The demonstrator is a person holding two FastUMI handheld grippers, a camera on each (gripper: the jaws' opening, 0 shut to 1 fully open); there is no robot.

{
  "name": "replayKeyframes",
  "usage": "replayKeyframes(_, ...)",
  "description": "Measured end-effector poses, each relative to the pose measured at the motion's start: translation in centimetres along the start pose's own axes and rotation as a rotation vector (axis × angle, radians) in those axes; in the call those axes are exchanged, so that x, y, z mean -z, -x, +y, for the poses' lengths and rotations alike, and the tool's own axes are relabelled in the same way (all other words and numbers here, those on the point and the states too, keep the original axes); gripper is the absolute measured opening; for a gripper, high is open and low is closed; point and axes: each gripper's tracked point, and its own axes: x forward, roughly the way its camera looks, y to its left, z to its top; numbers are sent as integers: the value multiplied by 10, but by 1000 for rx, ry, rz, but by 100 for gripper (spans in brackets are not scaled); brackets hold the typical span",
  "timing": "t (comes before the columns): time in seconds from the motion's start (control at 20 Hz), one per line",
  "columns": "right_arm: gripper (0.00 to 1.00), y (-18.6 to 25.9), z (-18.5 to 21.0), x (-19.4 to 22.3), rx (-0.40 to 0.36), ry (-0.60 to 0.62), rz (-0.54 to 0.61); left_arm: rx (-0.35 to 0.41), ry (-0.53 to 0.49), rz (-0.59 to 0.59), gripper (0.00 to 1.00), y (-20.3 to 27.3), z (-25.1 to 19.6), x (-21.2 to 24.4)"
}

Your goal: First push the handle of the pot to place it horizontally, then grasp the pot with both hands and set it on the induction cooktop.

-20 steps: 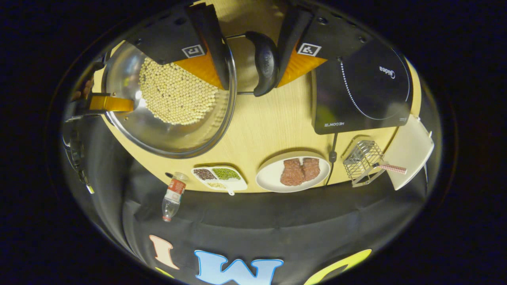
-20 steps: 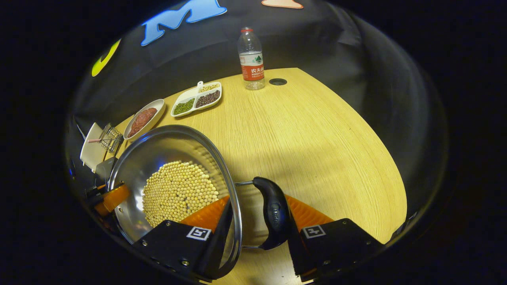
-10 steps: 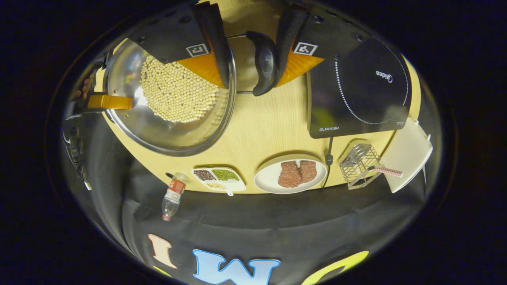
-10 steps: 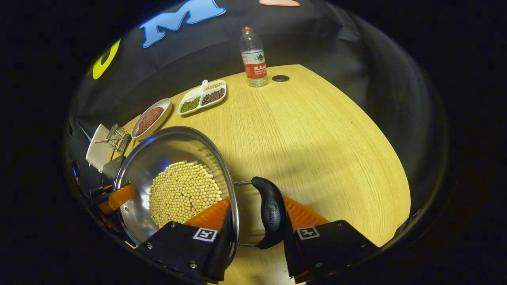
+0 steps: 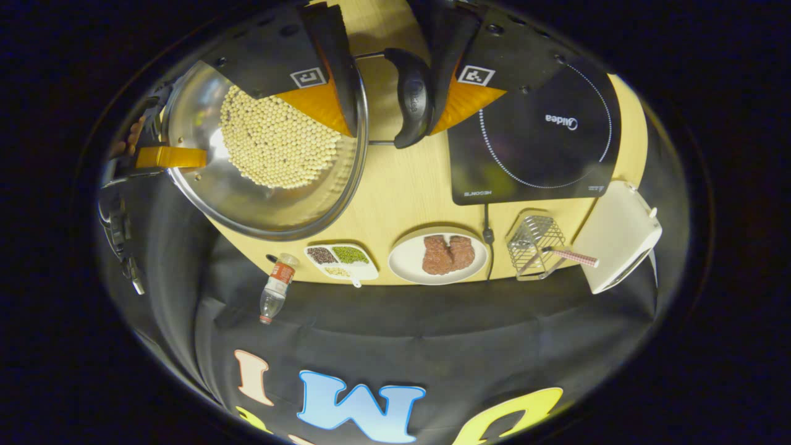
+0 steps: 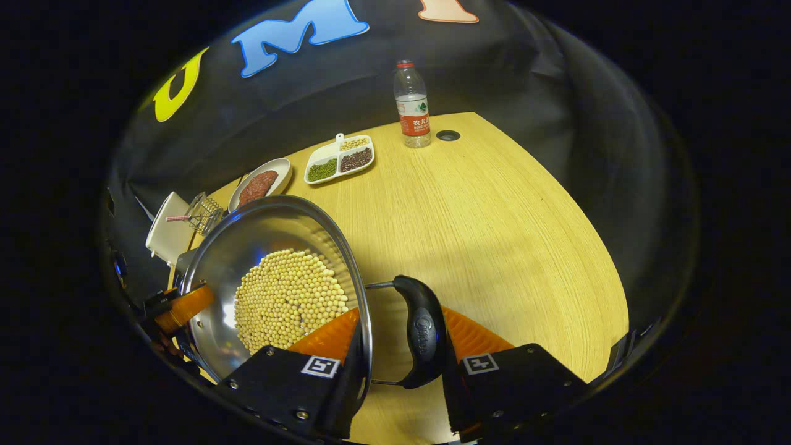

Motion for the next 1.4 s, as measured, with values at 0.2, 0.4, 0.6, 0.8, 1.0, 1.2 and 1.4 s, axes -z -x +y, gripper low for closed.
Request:
replayKeyframes(0.2,58,15,23,8,-12,18,4,-10,13,-4,60,27,22,3)
replayKeyframes(0.4,58,27,51,11,-29,24,-2,-23,17,-20,63,52,47,1)
replayKeyframes(0.6,58,36,80,15,-43,34,1,-39,18,-30,63,70,75,-1)
replayKeyframes(0.8,58,33,109,21,-57,41,11,-51,26,-32,63,83,104,3)
replayKeyframes(1.0,58,30,139,28,-63,62,23,-63,52,-24,66,93,139,11)
replayKeyframes(1.2,57,23,167,33,-71,80,42,-77,68,-15,66,98,170,17)
replayKeyframes(1.4,58,17,194,34,-81,85,46,-89,78,-15,64,102,199,15)
